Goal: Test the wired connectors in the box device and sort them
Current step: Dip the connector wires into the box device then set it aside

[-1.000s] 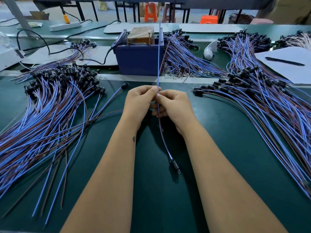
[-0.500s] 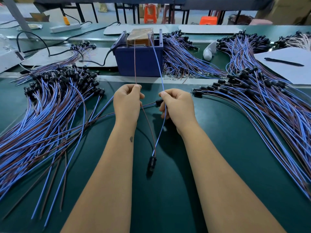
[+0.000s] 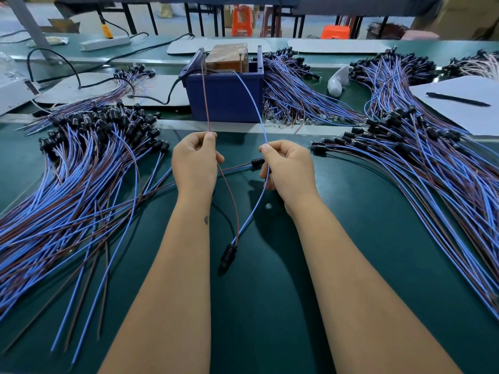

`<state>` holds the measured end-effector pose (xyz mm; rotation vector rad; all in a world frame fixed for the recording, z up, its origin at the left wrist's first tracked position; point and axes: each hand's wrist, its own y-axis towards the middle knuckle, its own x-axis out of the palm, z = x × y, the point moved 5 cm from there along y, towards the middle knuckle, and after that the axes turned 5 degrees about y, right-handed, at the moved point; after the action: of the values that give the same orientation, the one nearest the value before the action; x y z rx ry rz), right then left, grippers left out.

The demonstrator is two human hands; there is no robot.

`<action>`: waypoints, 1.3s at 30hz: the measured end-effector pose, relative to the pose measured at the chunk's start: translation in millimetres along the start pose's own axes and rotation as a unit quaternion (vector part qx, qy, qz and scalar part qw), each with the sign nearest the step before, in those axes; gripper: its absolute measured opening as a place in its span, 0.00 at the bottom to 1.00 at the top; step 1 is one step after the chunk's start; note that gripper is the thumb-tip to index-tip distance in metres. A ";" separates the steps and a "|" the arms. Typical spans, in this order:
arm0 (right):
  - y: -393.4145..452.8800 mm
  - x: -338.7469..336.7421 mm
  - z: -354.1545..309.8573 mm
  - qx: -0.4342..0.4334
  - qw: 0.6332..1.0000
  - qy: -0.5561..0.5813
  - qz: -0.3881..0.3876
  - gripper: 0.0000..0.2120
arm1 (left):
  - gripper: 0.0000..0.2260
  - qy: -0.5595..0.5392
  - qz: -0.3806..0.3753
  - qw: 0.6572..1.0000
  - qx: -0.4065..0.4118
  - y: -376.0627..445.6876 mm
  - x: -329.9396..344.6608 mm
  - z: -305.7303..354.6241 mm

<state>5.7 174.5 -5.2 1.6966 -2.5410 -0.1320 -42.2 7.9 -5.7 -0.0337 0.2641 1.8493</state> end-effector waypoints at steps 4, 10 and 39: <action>0.0 -0.2 -0.6 0.001 1.000 0.003 0.005 0.09 | 0.08 0.001 -0.006 1.000 -0.005 0.9 1.5 -0.3; 1.4 -2.6 0.3 -0.001 1.000 -0.009 0.018 0.08 | 0.11 -0.013 -0.021 0.999 -0.023 0.8 5.3 -1.9; 11.4 -2.6 4.8 -0.003 0.998 -0.028 0.056 0.07 | 0.11 -0.052 -0.005 0.996 -0.068 5.0 -4.4 -5.9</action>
<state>-4.3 181.3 -8.7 1.5657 -2.6641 -0.1821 -46.3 1.3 -10.0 -0.0313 0.0655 1.8499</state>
